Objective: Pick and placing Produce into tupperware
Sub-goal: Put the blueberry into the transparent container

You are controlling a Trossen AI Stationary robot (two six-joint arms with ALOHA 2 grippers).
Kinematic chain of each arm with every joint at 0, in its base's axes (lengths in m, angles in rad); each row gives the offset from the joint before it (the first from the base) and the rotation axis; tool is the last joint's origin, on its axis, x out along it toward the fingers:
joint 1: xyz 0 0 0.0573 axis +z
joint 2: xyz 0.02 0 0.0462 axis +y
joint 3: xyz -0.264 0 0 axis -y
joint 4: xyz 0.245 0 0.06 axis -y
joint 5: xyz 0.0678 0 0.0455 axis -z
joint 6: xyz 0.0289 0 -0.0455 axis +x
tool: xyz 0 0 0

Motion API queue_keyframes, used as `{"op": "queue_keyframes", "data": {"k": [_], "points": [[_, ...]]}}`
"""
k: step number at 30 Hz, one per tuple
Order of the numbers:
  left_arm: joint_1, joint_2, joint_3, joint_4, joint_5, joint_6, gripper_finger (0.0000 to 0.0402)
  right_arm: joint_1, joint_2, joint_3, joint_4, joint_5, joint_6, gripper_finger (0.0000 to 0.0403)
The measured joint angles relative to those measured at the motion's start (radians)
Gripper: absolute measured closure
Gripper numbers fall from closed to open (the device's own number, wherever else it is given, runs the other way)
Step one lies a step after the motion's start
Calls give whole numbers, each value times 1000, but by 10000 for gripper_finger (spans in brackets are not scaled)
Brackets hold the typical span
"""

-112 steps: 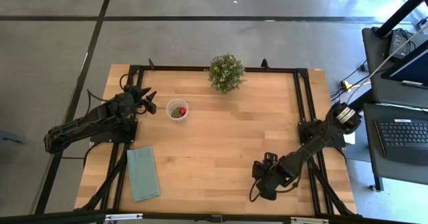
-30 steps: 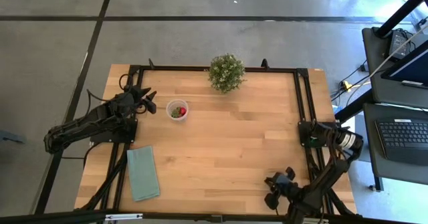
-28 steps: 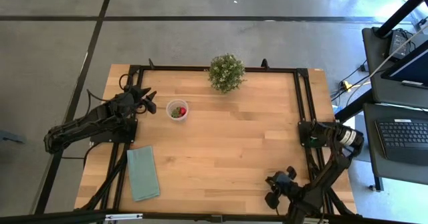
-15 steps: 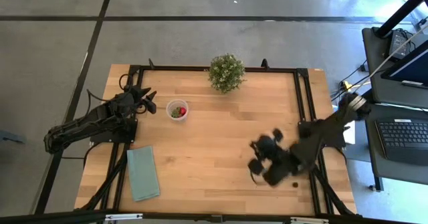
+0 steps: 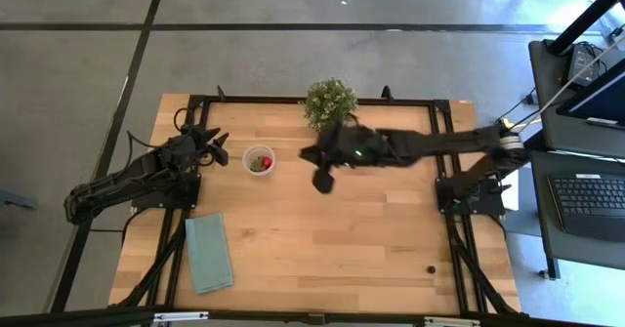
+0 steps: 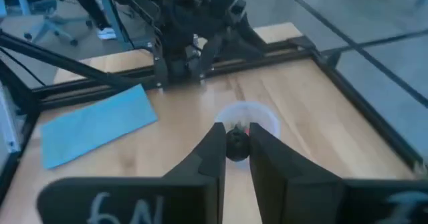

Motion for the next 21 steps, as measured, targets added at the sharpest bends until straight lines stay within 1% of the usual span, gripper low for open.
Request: {"op": "queue_keyframes", "data": {"k": [4,6,8,13,16,21], "points": [[0,0,0,-1,0,0,257,-62,162,149,-2,-120,-59,352],[0,0,0,-1,0,0,257,-82,252,234,-4,-186,-64,352],[0,0,0,-1,0,0,257,-99,333,321,-33,-222,-63,351],[0,0,0,-1,0,0,257,-129,512,541,-162,-229,-69,351],[0,0,0,-2,0,0,257,-142,597,655,-259,-230,-75,351],[0,0,0,-1,0,0,257,-162,707,787,-354,-230,-88,351]]}}
